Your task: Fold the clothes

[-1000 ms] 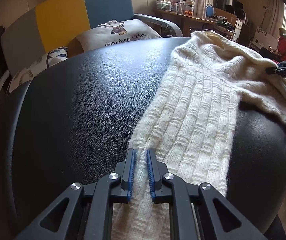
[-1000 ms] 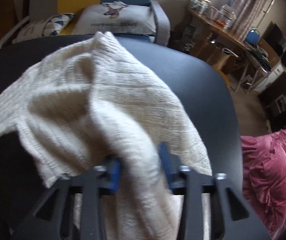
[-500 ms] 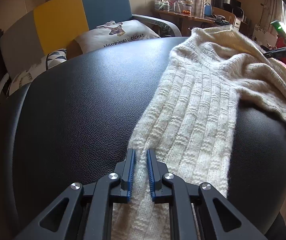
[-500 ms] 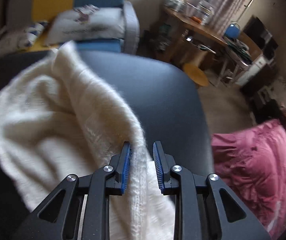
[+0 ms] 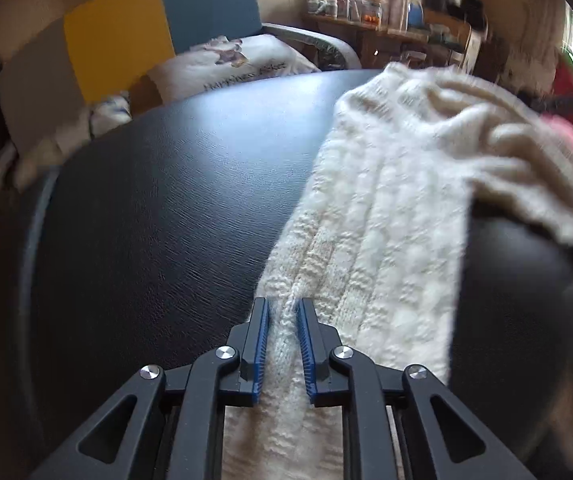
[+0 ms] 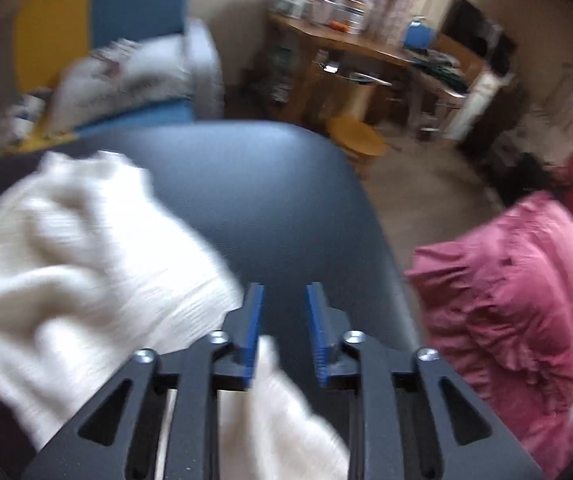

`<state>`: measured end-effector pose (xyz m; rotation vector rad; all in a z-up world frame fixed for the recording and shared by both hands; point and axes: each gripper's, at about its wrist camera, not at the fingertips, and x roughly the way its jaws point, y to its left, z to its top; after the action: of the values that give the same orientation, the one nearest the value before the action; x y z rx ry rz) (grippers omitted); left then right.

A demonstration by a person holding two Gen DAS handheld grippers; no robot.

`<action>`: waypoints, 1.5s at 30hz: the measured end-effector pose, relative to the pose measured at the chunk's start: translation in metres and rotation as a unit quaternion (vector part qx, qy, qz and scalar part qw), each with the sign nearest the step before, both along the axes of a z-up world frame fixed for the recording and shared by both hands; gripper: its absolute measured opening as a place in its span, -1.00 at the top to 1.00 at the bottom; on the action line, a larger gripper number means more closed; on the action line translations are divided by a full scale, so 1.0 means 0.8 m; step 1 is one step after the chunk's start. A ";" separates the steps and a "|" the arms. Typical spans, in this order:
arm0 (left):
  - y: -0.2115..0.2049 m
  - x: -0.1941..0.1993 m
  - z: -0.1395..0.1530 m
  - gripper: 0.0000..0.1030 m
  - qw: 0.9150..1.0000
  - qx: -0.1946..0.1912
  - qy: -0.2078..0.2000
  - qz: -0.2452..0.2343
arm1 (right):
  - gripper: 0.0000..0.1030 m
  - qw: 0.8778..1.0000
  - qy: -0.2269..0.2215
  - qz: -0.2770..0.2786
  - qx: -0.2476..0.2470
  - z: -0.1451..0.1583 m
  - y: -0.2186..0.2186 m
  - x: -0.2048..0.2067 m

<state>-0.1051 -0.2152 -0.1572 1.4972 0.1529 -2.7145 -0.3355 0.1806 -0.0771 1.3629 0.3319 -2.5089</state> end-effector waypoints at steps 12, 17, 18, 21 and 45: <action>0.027 0.065 0.017 0.70 0.999 0.031 0.015 0.022 | -0.16 0.973 -0.067 0.220 -0.032 -0.032 -0.124 0.166; 0.015 0.085 -0.003 0.70 0.999 0.027 -0.003 0.035 | -0.16 0.980 -0.131 0.147 -0.016 -0.104 -0.124 0.132; 0.011 0.089 -0.003 0.70 0.999 0.032 0.000 0.036 | -0.18 0.980 -0.134 0.143 -0.018 -0.107 -0.124 0.132; 0.001 0.088 -0.008 0.68 0.998 0.037 0.007 0.041 | -0.18 0.979 -0.141 0.147 -0.030 -0.106 -0.132 0.141; 0.176 -0.032 0.035 0.64 0.970 0.237 -0.010 -0.058 | -0.35 0.988 -0.074 0.132 0.003 -0.038 -0.010 0.174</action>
<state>-0.1307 -0.0746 -0.1291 1.6783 0.7883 -2.8914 -0.1961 0.1725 -0.1074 1.3972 0.4576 -2.1804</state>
